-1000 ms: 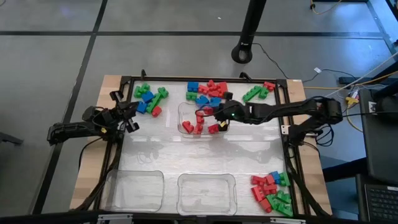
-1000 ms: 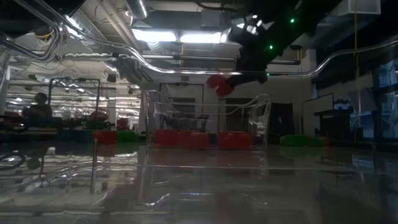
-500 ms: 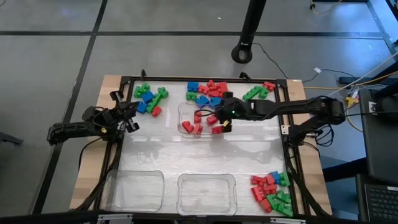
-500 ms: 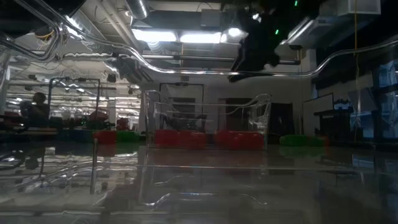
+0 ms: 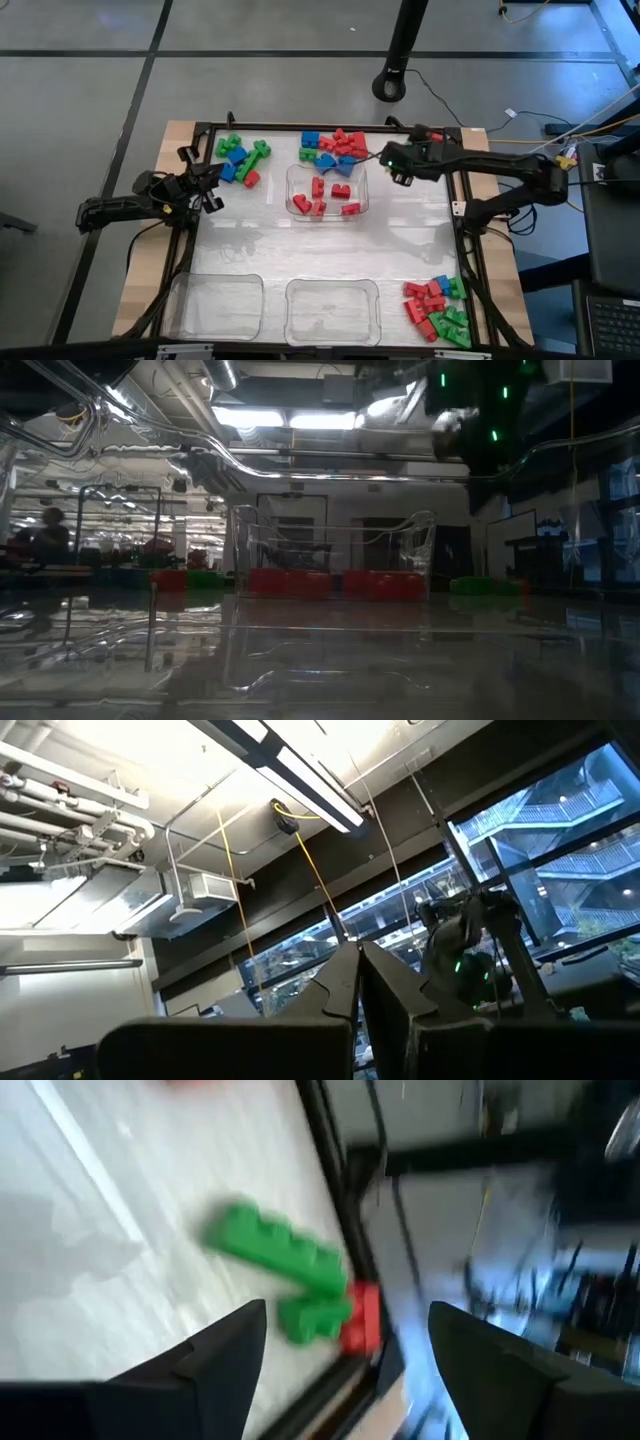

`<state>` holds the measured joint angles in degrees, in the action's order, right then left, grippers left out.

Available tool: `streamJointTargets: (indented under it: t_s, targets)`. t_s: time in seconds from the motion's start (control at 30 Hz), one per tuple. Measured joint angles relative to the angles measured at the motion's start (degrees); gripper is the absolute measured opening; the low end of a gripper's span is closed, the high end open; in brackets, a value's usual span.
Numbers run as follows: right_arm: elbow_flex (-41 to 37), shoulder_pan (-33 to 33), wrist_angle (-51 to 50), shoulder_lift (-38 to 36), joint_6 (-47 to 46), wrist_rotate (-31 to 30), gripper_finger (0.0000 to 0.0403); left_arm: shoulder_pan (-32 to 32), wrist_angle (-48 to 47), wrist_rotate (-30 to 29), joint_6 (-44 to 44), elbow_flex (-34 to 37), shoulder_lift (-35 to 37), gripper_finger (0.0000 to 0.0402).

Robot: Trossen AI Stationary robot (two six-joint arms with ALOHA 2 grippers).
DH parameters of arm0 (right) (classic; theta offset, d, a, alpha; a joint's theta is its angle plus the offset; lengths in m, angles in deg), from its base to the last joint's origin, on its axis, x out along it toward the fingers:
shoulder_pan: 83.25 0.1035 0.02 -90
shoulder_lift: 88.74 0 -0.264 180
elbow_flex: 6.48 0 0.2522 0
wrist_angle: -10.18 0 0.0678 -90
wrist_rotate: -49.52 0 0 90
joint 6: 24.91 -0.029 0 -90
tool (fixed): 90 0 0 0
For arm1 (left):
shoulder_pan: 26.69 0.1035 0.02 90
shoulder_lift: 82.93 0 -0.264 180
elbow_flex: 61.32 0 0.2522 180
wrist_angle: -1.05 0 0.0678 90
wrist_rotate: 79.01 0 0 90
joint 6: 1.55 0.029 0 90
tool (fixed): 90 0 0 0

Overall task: Sort blocks
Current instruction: Adjust the green game piece on the table

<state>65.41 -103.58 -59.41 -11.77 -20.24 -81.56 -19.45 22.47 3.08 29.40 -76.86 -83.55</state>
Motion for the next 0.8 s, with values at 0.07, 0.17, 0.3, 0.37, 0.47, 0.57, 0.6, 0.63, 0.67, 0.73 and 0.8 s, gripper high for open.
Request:
streamJointTargets:
  t_s: [0.07, 0.17, 0.3, 0.37, 0.47, 0.57, 0.6, 0.63, 0.67, 0.73, 0.8]
  targets:
    - [-3.7, -4.1, 2.7, 0.0, -0.1, 1.8, 0.0275, 0.0, 0.0, 0.0, 0.7, 0.0, 0.0, 0.0006]
    - [-8.2, -10.0, 5.7, 0.0, -0.2, 3.2, 0.0275, 0.0, 0.0, 0.0, 0.8, 0.0, 0.0, 0.0006]
    - [-11.8, -15.8, 7.0, 0.0, -0.2, 3.1, 0.0275, 0.0, 0.0, 0.0, 0.8, 0.0, 0.0, 0.0006]
    - [-13.1, -17.8, 8.8, 0.0, 0.3, 3.1, 0.0275, 0.0, 0.0, 0.0, 0.7, 0.0, 0.0, 0.0006]
    - [-14.9, -20.0, 12.3, 0.1, 3.3, 3.2, 0.0275, 0.0, 0.0, 0.0, 0.7, 0.0, 0.0, 0.0006]
    - [-16.1, -21.4, 15.8, 0.2, 6.0, 3.1, 0.0275, 0.0, 0.0, 0.0, 0.7, 0.0, 0.0, 0.0006]
    - [-16.5, -21.8, 16.8, 0.2, 6.6, 3.1, 0.0275, 0.0, 0.0, 0.0, 0.6, 0.0, 0.0, 0.0006]
    - [-16.8, -22.1, 17.6, 0.2, 7.4, 3.2, 0.0275, 0.0, 0.0, 0.0, 0.6, 0.0, 0.0, 0.0006]
    - [-17.1, -22.5, 18.3, 0.2, 8.0, 3.2, 0.0275, 0.0, 0.0, 0.0, 0.6, 0.0, 0.0, 0.0006]
    - [-17.9, -23.1, 20.0, 0.2, 9.3, 4.0, 0.0275, 0.0, 0.0, 0.0, 0.8, 0.0, 0.0, 0.0006]
    - [-19.1, -24.1, 21.6, 0.2, 10.9, 5.7, 0.0275, 0.0, 0.0, 0.0, 0.9, 0.0, 0.0, 0.0006]
